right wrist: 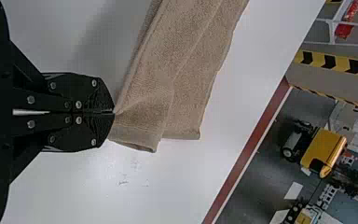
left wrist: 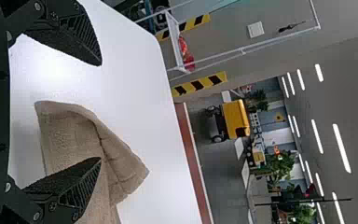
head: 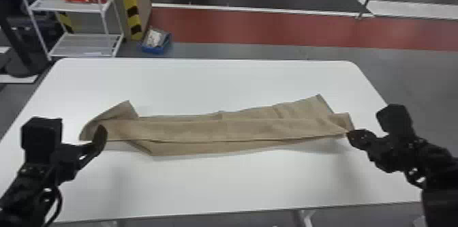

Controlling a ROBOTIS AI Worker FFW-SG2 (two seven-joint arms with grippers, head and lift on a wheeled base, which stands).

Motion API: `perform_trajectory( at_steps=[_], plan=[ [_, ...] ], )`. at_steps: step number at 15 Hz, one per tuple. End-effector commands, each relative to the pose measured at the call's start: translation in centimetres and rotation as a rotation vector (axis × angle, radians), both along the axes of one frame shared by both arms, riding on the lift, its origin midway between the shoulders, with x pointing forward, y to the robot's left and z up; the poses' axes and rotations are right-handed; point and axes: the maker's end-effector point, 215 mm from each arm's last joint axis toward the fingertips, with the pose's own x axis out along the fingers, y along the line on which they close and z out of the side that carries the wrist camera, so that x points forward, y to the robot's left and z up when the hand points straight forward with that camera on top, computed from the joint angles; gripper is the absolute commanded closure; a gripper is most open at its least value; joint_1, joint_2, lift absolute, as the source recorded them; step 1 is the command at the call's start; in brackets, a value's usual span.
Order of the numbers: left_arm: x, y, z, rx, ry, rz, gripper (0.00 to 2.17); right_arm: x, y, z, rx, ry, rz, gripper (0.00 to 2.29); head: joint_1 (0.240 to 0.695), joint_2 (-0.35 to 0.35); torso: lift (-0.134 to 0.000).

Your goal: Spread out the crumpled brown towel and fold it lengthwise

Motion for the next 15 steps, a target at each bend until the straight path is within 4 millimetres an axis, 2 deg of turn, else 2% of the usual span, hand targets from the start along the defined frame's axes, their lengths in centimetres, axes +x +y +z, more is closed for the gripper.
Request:
perform_trajectory(
  at_steps=[1,6,8,11,15],
  plan=[
    [-0.6,0.6,-0.2,0.037,-0.016,-0.014,0.21,0.4,0.2,0.0,0.001,0.003,0.0,1.45,0.695,-0.093,-0.12],
    [-1.0,-1.1,0.2,0.17,-0.058,-0.098,0.14,0.6,0.6,-0.2,0.005,0.007,0.004,1.45,0.695,-0.088,-0.12],
    [-1.5,-1.8,1.7,0.193,-0.166,-0.126,0.14,0.0,0.1,-0.8,0.008,0.018,-0.001,1.45,0.695,-0.094,-0.12],
    [-2.4,-3.0,3.0,0.217,-0.24,-0.183,0.14,-0.1,-0.4,-1.1,0.006,0.025,-0.009,1.45,0.695,-0.107,-0.12],
    [-3.3,-5.4,1.8,0.302,-0.225,-0.268,0.15,-0.1,-0.1,-1.2,0.008,0.027,-0.003,1.45,0.695,-0.138,-0.12]
  ],
)
